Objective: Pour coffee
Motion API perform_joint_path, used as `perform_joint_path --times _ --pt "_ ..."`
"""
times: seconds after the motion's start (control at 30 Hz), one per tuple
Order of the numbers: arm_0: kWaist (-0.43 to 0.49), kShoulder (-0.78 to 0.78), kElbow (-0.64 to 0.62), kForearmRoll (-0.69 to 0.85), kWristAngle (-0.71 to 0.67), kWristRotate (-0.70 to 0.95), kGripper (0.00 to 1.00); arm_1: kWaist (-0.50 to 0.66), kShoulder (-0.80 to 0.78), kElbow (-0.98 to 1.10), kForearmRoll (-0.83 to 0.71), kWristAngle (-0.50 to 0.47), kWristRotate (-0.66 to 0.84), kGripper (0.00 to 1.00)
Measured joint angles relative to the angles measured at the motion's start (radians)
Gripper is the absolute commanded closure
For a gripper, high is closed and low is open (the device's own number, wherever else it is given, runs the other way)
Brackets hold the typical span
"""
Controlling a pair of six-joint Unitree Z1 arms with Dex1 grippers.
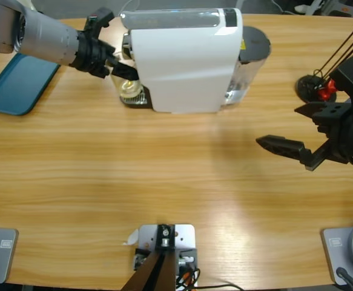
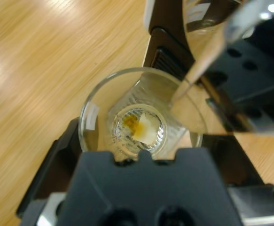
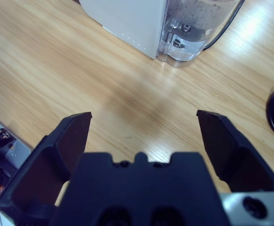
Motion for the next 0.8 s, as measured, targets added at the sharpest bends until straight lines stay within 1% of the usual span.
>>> perform_joint_path --times 0.03,0.1,0.17,0.2,0.27,0.4,0.63,0.8 --pt "0.0 0.007 -0.003 0.0 0.0 0.0 0.535 0.0 0.0 0.0 0.0 0.0 0.0 0.0" --pt "0.0 0.014 -0.007 -0.001 -0.004 0.001 0.396 0.0 -0.001 0.001 0.0 0.0 0.0 0.0" --pt "0.0 0.017 -0.008 -0.001 -0.01 0.001 0.179 0.0 -0.001 0.002 0.0 0.0 0.0 0.0" --pt "0.0 0.018 -0.01 -0.002 -0.013 0.001 0.094 0.0 -0.001 0.002 0.0 0.0 0.0 0.0" --pt "0.0 0.021 -0.011 -0.002 -0.022 0.002 0.013 0.0 -0.001 0.002 0.0 0.0 0.0 0.0" --pt "0.003 0.021 -0.002 -0.002 -0.049 0.004 0.004 0.0 -0.001 0.002 0.0 0.0 0.0 0.0" --pt "0.005 0.003 0.094 -0.002 -0.07 0.017 0.004 0.0 -0.001 0.003 -0.003 0.0 0.0 0.0" --pt "0.005 -0.038 0.119 -0.002 -0.069 0.017 0.004 0.0 -0.001 0.003 -0.003 0.002 0.0 0.0"
